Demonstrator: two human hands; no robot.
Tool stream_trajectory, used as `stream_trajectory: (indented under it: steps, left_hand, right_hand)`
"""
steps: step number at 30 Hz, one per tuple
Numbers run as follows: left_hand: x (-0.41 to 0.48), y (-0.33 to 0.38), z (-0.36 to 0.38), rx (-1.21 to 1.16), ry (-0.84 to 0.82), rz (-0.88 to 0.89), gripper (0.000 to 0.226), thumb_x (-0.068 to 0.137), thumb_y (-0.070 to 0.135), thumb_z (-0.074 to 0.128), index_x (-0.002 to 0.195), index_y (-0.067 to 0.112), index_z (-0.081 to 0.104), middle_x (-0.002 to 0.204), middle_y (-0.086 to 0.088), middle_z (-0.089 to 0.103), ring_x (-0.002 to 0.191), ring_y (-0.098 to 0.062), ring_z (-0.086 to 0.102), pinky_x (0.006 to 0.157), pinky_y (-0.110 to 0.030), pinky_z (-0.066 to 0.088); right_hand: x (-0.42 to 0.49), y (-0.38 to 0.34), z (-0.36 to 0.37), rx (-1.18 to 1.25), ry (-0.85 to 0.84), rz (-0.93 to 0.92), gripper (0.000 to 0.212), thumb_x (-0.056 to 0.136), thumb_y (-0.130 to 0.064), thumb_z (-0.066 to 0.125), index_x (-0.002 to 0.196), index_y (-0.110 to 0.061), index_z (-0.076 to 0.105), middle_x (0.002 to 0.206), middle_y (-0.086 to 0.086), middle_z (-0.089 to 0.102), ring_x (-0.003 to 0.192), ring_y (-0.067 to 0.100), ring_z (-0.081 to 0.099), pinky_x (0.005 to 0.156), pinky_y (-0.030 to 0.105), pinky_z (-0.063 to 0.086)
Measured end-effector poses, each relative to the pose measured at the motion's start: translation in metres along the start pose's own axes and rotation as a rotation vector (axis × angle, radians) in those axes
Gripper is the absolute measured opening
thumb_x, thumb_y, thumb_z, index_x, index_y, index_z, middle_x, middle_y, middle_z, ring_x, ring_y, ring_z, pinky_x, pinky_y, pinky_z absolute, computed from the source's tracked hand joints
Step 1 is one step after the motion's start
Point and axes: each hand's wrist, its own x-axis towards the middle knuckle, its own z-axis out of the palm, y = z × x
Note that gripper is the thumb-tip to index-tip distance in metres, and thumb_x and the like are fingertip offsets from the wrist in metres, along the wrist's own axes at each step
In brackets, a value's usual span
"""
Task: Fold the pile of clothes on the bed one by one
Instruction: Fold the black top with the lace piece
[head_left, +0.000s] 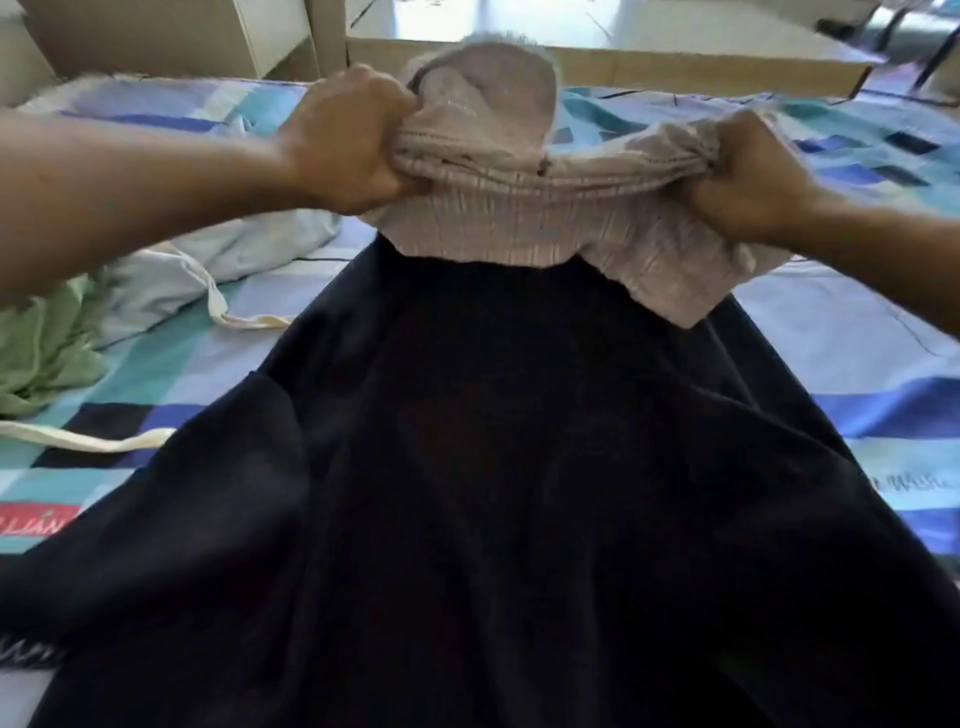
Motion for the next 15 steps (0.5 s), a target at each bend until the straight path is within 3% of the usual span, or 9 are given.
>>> stream_trajectory:
  steps: [3, 5, 7, 10, 13, 15]
  left_hand:
    - [-0.073, 0.027, 0.014, -0.116, -0.101, 0.160, 0.046, 0.080, 0.054, 0.064, 0.064, 0.012, 0.054, 0.069, -0.009, 0.057, 0.061, -0.030, 0.054, 0.060, -0.037, 0.041]
    - [-0.114, 0.040, 0.026, -0.105, -0.148, 0.213, 0.036, 0.081, 0.047, 0.063, 0.065, 0.016, 0.054, 0.074, -0.004, 0.055, 0.065, -0.026, 0.056, 0.064, -0.034, 0.035]
    - [-0.146, 0.055, 0.029, -0.108, -0.220, 0.237, 0.027, 0.082, 0.038, 0.061, 0.066, 0.018, 0.053, 0.075, -0.001, 0.053, 0.070, -0.025, 0.057, 0.069, -0.033, 0.034]
    - [-0.182, 0.071, 0.018, -0.191, -0.217, 0.251, 0.027, 0.088, 0.036, 0.056, 0.068, 0.017, 0.056, 0.076, 0.002, 0.056, 0.074, -0.021, 0.057, 0.072, -0.040, 0.039]
    - [-0.211, 0.090, -0.002, -0.242, -0.176, 0.292, 0.026, 0.089, 0.028, 0.061, 0.066, 0.017, 0.055, 0.074, 0.002, 0.058, 0.077, -0.023, 0.058, 0.069, -0.041, 0.041]
    - [-0.229, 0.102, -0.010, -0.181, -0.227, 0.404, 0.027, 0.090, 0.028, 0.060, 0.065, 0.020, 0.051, 0.073, 0.002, 0.059, 0.083, -0.024, 0.057, 0.073, -0.036, 0.040]
  right_hand:
    - [-0.084, -0.023, 0.002, 0.091, -0.230, -0.007, 0.022, 0.075, -0.027, 0.052, 0.064, -0.009, 0.057, 0.060, 0.008, 0.060, 0.056, 0.005, 0.047, 0.059, 0.037, 0.045]
    - [-0.126, -0.029, 0.009, 0.084, -0.377, 0.001, 0.015, 0.071, -0.022, 0.063, 0.064, -0.010, 0.062, 0.053, -0.001, 0.058, 0.045, 0.002, 0.051, 0.049, 0.023, 0.043]
    - [-0.158, -0.038, 0.009, 0.064, -0.372, -0.032, 0.018, 0.072, -0.023, 0.070, 0.063, -0.014, 0.059, 0.052, -0.004, 0.054, 0.048, 0.006, 0.055, 0.051, 0.028, 0.045]
    - [-0.197, -0.054, -0.003, 0.087, -0.301, -0.083, 0.025, 0.073, -0.040, 0.054, 0.063, -0.017, 0.054, 0.058, -0.003, 0.057, 0.063, 0.023, 0.062, 0.059, 0.042, 0.047]
    - [-0.229, -0.071, -0.021, 0.177, -0.266, -0.107, 0.029, 0.078, -0.043, 0.055, 0.062, -0.018, 0.051, 0.059, -0.005, 0.056, 0.060, 0.013, 0.058, 0.059, 0.033, 0.045]
    - [-0.248, -0.079, -0.031, 0.112, -0.396, -0.127, 0.032, 0.077, -0.050, 0.061, 0.066, -0.020, 0.054, 0.063, -0.008, 0.058, 0.062, 0.008, 0.058, 0.063, 0.031, 0.043]
